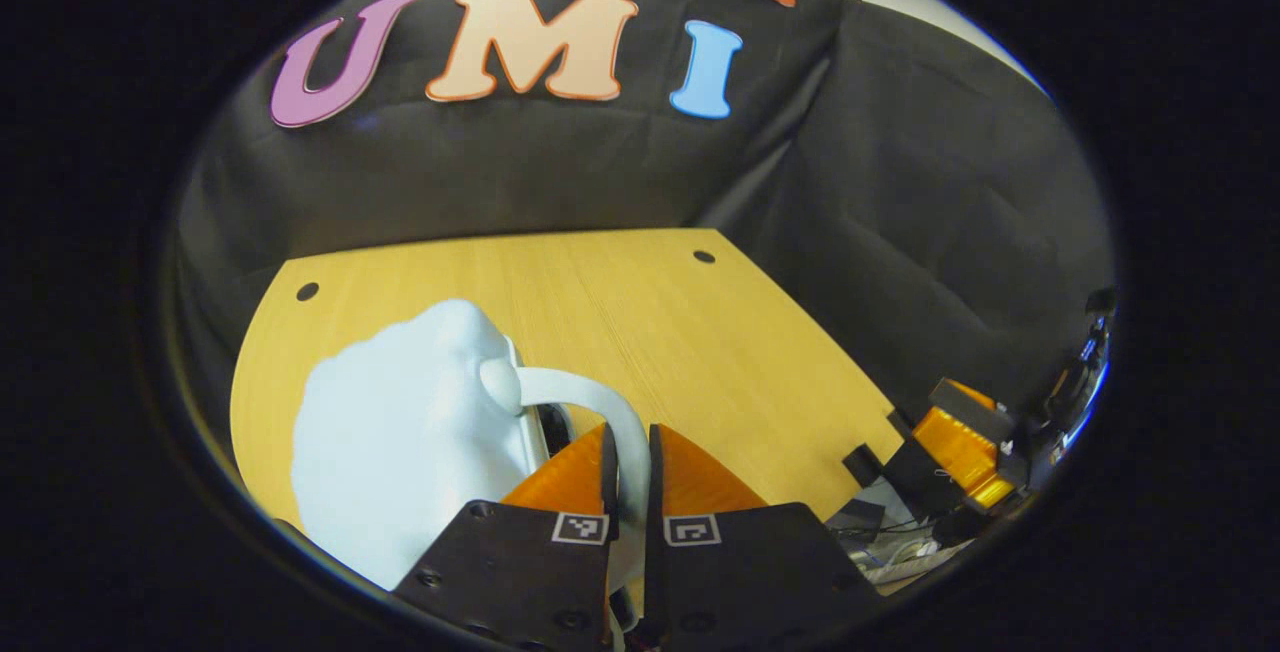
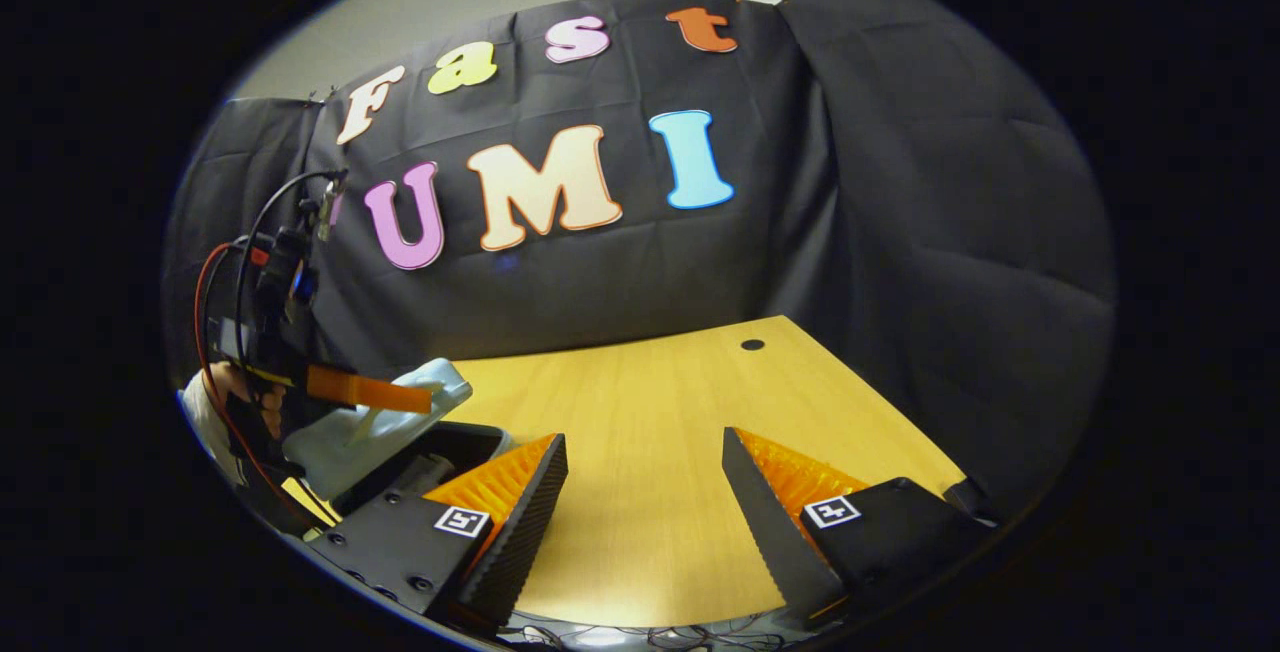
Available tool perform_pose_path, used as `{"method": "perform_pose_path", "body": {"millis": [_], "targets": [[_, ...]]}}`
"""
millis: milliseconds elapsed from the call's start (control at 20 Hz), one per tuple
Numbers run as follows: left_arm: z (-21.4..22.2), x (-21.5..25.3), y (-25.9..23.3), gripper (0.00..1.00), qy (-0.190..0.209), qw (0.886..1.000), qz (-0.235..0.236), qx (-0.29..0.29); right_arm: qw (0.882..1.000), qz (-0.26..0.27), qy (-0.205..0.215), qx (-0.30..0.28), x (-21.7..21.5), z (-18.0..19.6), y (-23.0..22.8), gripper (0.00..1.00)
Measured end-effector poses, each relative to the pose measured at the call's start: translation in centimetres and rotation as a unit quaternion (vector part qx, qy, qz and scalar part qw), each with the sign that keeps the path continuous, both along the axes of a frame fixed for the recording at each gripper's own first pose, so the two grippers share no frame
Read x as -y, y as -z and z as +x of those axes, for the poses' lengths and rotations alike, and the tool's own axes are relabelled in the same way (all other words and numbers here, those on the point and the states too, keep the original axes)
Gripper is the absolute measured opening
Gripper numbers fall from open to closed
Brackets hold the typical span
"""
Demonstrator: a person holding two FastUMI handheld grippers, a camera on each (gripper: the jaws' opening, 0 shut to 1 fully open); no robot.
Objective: First open the suitcase, pack the skin care products into it, and then close the suitcase.
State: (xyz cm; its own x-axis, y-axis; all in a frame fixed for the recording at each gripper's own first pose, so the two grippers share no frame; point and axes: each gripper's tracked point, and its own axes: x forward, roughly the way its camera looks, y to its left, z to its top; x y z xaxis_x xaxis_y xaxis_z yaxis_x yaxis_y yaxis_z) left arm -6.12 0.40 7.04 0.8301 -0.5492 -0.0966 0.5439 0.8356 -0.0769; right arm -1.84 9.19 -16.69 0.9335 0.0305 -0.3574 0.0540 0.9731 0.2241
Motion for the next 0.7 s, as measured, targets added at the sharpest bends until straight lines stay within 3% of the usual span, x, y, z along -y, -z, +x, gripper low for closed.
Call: {"method": "perform_pose_path", "body": {"millis": [450, 550, 650, 700], "targets": [[2.9, 4.3, 7.3, 0.08, 0.007, 0.998, 0.050, -0.046, 1.000, -0.017, 0.018, -0.017, 2.1, -1.5, 0.8, 0.98], [2.7, 4.6, 7.6, 0.16, 0.005, 0.998, 0.059, -0.036, 1.000, -0.018, 0.014, -0.018, 2.1, -1.4, 0.7, 0.98], [2.0, 5.0, 6.5, 0.33, 0.003, 0.998, 0.064, 0.001, 1.000, -0.023, 0.007, -0.011, 1.8, -1.0, 0.0, 0.98], [1.5, 5.3, 4.7, 0.55, -0.001, 0.998, 0.056, 0.036, 1.000, -0.026, 0.003, -0.002, 1.6, -0.6, -0.7, 0.98]]}}
